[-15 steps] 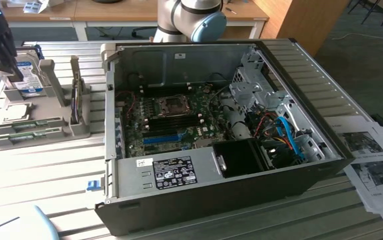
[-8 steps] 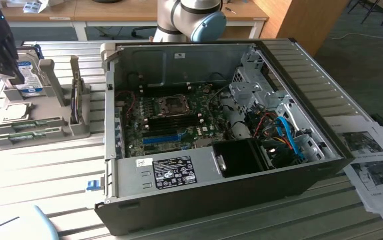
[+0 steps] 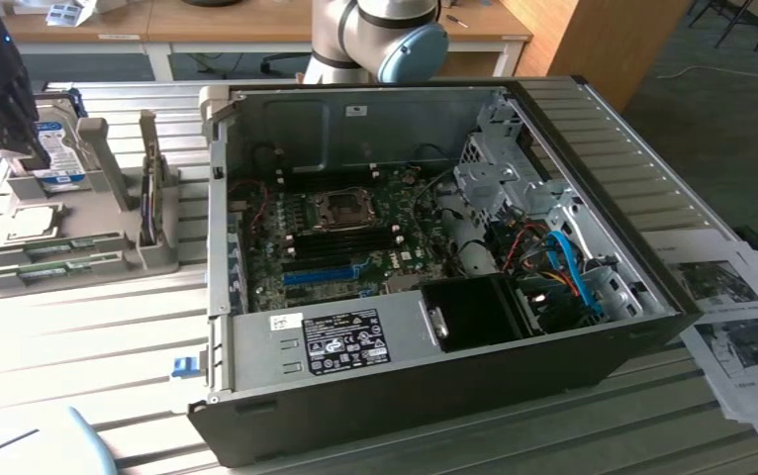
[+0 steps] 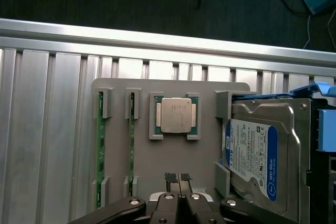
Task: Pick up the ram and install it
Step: 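Pick up the ram and move it above insertion slot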
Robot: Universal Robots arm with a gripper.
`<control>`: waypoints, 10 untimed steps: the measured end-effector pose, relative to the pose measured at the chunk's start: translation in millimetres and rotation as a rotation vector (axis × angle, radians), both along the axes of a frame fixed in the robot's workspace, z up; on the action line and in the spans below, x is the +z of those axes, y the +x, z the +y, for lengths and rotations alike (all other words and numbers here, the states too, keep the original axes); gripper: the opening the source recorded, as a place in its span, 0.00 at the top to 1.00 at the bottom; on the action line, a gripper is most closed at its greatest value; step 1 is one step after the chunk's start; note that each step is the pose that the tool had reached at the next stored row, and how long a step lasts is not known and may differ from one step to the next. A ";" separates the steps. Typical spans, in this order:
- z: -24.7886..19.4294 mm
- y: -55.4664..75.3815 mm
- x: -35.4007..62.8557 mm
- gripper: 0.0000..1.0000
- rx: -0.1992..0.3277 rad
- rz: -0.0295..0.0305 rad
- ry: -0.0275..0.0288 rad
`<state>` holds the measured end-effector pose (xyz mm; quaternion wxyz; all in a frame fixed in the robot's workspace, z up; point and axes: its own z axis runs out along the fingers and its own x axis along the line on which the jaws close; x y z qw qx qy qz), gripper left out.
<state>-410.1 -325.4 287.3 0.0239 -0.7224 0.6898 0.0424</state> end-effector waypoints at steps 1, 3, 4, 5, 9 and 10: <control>0.0 0.0 0.0 0.91 0.000 -0.0001 0.0000; -0.1 0.0 -0.1 0.91 0.000 -0.0002 0.0001; -0.3 0.0 -0.2 0.91 0.000 -0.0003 0.0001; -0.6 0.0 -0.1 0.91 0.000 -0.0002 0.0001; -2.9 0.1 0.0 0.91 0.000 -0.0001 0.0000; -3.6 0.0 -0.1 0.91 0.000 -0.0001 0.0001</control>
